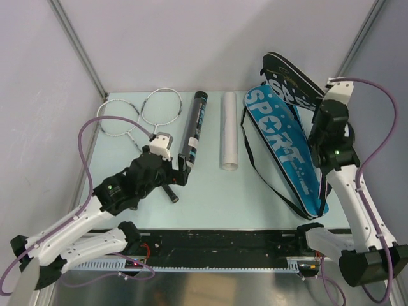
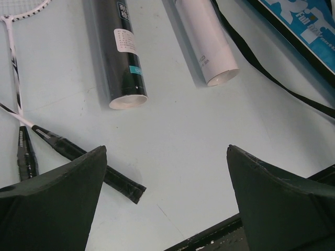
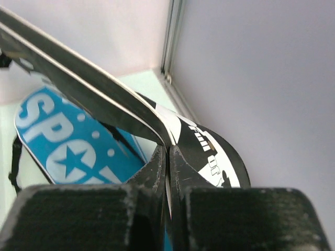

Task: Pack up the badminton gear
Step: Pick up the racket bag from the center of the board, then place the racket bag at the center of the board.

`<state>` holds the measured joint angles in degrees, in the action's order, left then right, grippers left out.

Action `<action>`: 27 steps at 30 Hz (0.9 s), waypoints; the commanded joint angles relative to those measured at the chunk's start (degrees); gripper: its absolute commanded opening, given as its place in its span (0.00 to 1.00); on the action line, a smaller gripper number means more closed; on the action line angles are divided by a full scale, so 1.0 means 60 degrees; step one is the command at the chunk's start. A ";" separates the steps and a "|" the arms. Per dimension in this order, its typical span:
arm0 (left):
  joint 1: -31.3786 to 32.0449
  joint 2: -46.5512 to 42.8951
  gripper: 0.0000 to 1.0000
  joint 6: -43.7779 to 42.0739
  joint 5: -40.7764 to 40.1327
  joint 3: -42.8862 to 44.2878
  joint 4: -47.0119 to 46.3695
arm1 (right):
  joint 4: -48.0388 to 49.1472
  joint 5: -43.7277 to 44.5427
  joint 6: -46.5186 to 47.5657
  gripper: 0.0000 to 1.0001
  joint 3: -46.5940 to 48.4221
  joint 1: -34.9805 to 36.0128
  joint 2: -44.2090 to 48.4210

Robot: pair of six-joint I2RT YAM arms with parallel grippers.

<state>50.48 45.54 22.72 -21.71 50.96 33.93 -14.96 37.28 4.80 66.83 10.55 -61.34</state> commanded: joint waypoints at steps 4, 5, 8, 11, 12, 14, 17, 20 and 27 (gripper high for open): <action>-0.0098 0.0496 1.00 0.0516 0.0354 0.0621 -0.0514 | 0.4103 0.0714 0.0992 0.00 0.0625 0.0173 0.1144; -0.0095 0.0562 1.00 0.0584 0.0361 0.0627 -0.0536 | 0.4485 0.0773 0.1122 0.00 0.0625 0.0167 0.1201; -0.0117 0.0675 1.00 0.0713 0.0456 0.0621 -0.0610 | 0.5495 0.0751 0.1620 0.00 0.0630 0.0155 0.1325; -0.0131 0.0669 1.00 0.0780 0.0488 0.0575 -0.0630 | 0.6571 0.0347 0.2020 0.00 0.0653 0.0096 0.1359; -0.0134 0.0648 1.00 0.0797 0.0486 0.0560 -0.0638 | 0.6803 0.0194 0.2075 0.00 0.0675 0.0070 0.1331; -0.0143 0.0607 1.00 0.0827 0.0470 0.0545 -0.0651 | 0.7193 -0.0206 0.2080 0.00 0.0824 -0.0001 0.1233; -0.0158 0.0563 1.00 0.0893 0.0453 0.0538 -0.0665 | 0.7450 -0.0677 0.2040 0.00 0.1237 -0.0092 0.0974; -0.0158 0.0558 1.00 0.0925 0.0455 0.0473 -0.0754 | 0.7541 -0.1064 0.1958 0.00 0.1674 -0.0125 0.0718; -0.0179 0.0813 1.00 0.1028 0.0577 0.0580 -0.1196 | 0.4543 -0.1146 0.0148 0.00 0.3066 0.0042 0.0477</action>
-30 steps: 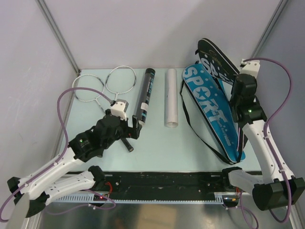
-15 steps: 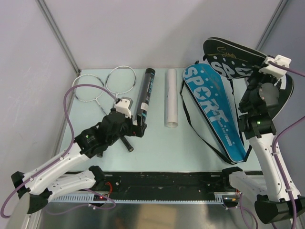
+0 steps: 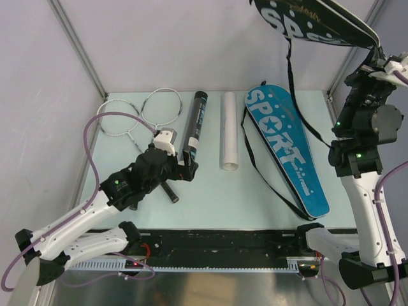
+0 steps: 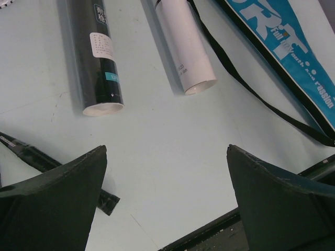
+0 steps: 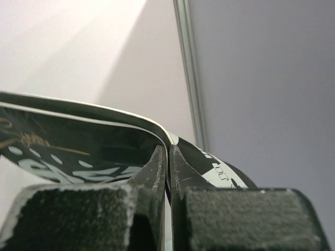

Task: Pack up the badminton gear
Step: Place the racket bag at the center of the board.

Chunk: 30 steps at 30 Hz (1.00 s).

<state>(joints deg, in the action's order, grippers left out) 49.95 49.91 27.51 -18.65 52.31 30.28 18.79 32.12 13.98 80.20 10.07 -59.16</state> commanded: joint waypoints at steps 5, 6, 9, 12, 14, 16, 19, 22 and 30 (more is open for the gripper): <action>-0.0246 0.0072 1.00 0.0128 -0.0067 0.0414 -0.0680 | -0.3652 -0.1036 -0.3498 0.00 0.0249 0.0421 0.0710; -0.0301 0.0044 1.00 0.0137 -0.0024 0.0418 -0.0688 | -0.4000 -0.1254 -0.3881 0.00 0.0120 0.0441 0.0817; -0.0539 0.0018 1.00 0.0170 0.0181 0.0383 -0.0699 | -0.5005 -0.2488 -0.5005 0.00 -0.0085 0.0468 0.0967; -0.0735 0.0026 1.00 0.0203 0.0454 0.0257 -0.0944 | -0.5687 -0.3964 -0.6134 0.00 -0.0137 0.0409 0.0953; -0.0843 0.0063 1.00 0.0307 0.0647 0.0205 -0.1055 | -0.6008 -0.4786 -0.6899 0.00 -0.0168 0.0368 0.0850; -0.0903 0.0105 1.00 0.0385 0.0754 0.0166 -0.1112 | -0.6289 -0.5468 -0.7610 0.00 -0.0206 0.0295 0.0708; -0.0945 0.0170 1.00 0.0451 0.0843 0.0117 -0.1184 | -0.6509 -0.6157 -0.8433 0.00 -0.0366 0.0047 0.0553; -0.0976 0.0204 1.00 0.0522 0.0944 0.0039 -0.1213 | -0.6545 -0.7050 -0.9170 0.00 -0.0734 -0.0817 0.0475; -0.1028 0.0084 1.00 0.0669 0.1002 -0.0185 -0.1220 | -0.5805 -0.9374 -1.0709 0.00 -0.3060 -0.4462 -0.0231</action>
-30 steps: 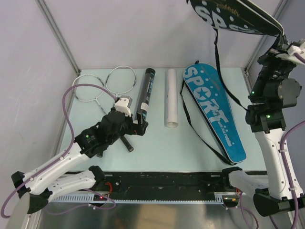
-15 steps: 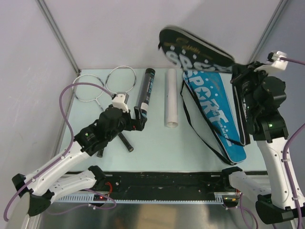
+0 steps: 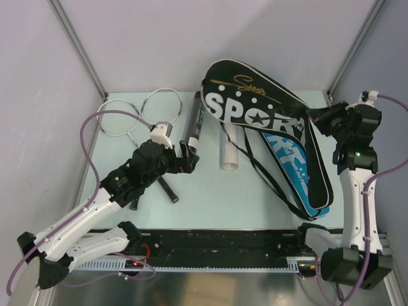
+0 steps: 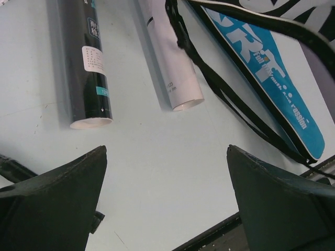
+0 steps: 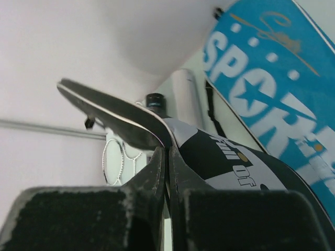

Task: Pack up the badminton gear
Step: Place the racket bag at the center of the board, then open the racket bag at the center of the board.

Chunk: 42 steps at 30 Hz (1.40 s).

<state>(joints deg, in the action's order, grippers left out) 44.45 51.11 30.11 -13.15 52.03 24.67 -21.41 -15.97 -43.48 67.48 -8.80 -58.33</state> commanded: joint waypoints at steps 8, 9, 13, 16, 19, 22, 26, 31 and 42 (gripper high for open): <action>-0.0101 -0.0009 1.00 0.0349 0.0209 -0.0148 -0.0349 | 0.1147 -0.1026 -0.0010 0.39 -0.1994 -0.2998 -0.2867; -0.0107 -0.0009 1.00 0.0324 0.0219 -0.0140 -0.0347 | 0.0908 -0.0662 0.0272 0.46 -0.1918 -0.3014 -0.3033; -0.0103 -0.0162 1.00 0.0190 0.0186 -0.0183 -0.0354 | 0.0029 0.1093 0.1759 0.62 -0.1374 -0.2732 -0.3031; -0.0110 -0.0335 1.00 0.0007 0.0144 -0.0211 -0.0340 | -0.0496 0.1963 0.2996 0.64 -0.0997 -0.2254 -0.2830; -0.0103 -0.0538 1.00 -0.0310 0.0220 -0.0286 -0.0329 | -0.0710 0.2453 0.4427 0.63 -0.0807 -0.1167 -0.2664; -0.0101 -0.0900 1.00 -0.0800 0.0326 -0.0413 -0.0220 | -0.0797 0.3573 0.5549 0.62 -0.0774 0.0500 -0.2863; -0.0105 -0.1593 1.00 -0.1280 0.0168 -0.0520 0.0291 | -0.1096 0.4410 0.6626 0.58 -0.0775 0.2345 -0.3458; -0.0112 -0.2610 1.00 -0.1557 -0.0577 -0.0652 0.0819 | -0.1547 0.4479 0.7165 0.54 -0.0781 0.3662 -0.4618; -0.0110 -0.2956 1.00 -0.1433 -0.1082 -0.0909 0.1107 | -0.1708 0.5421 0.7707 0.53 -0.0801 0.4580 -0.6326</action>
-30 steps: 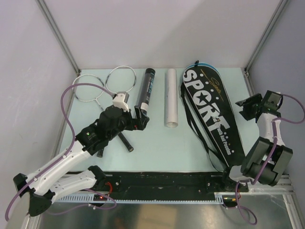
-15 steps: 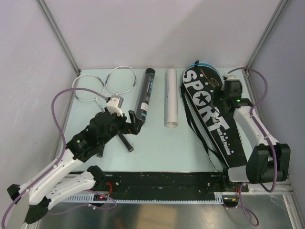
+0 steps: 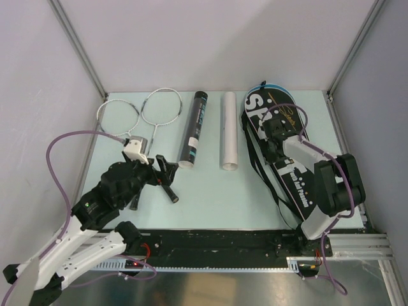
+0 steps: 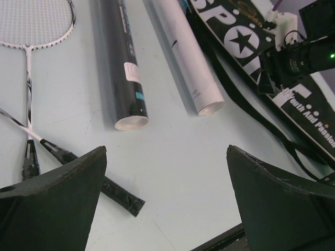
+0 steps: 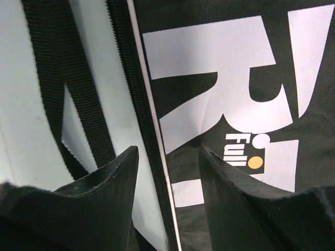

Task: Pack up the badminton gear
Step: Open the racket bag at the center of the board.

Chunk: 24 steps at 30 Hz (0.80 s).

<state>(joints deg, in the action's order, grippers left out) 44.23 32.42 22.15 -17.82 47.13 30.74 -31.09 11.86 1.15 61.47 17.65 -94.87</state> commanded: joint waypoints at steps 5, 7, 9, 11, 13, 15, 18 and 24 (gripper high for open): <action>-0.0075 0.0351 1.00 0.0014 -0.0337 -0.0054 0.0142 | -0.0060 0.1595 0.0249 0.45 0.0184 0.0379 -0.0665; -0.0072 0.0356 1.00 0.0032 -0.0398 -0.0061 0.0152 | -0.0018 0.1846 0.0226 0.32 0.0184 0.0394 -0.0744; -0.0075 0.0335 1.00 0.0048 -0.0468 -0.0081 0.0172 | 0.0029 0.2001 0.0202 0.18 0.0166 0.0397 -0.0727; -0.0069 0.0341 1.00 0.0063 -0.0559 -0.0100 0.0177 | 0.0078 0.1981 0.0145 0.06 0.0165 0.0398 -0.0613; -0.0078 0.0401 1.00 0.0048 -0.0651 -0.0116 0.0197 | 0.0138 0.1778 0.0050 0.01 0.0168 0.0398 -0.0416; -0.0099 0.0577 1.00 -0.0025 -0.0806 -0.0043 0.0312 | 0.0182 0.1548 -0.0072 0.00 0.0169 0.0398 -0.0162; -0.0275 0.1071 1.00 -0.0081 -0.1217 0.0271 0.0829 | 0.0181 0.1361 -0.0345 0.00 0.0181 0.0332 0.0276; -0.2025 0.1985 1.00 -0.0170 -0.0408 0.0595 0.1499 | 0.0078 0.0801 -0.1228 0.00 0.0241 -0.0245 0.1387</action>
<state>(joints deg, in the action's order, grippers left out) 38.81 41.71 22.17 -22.00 48.03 37.08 -31.70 18.33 -1.63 61.47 18.76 -92.47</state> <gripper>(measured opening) 0.996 0.024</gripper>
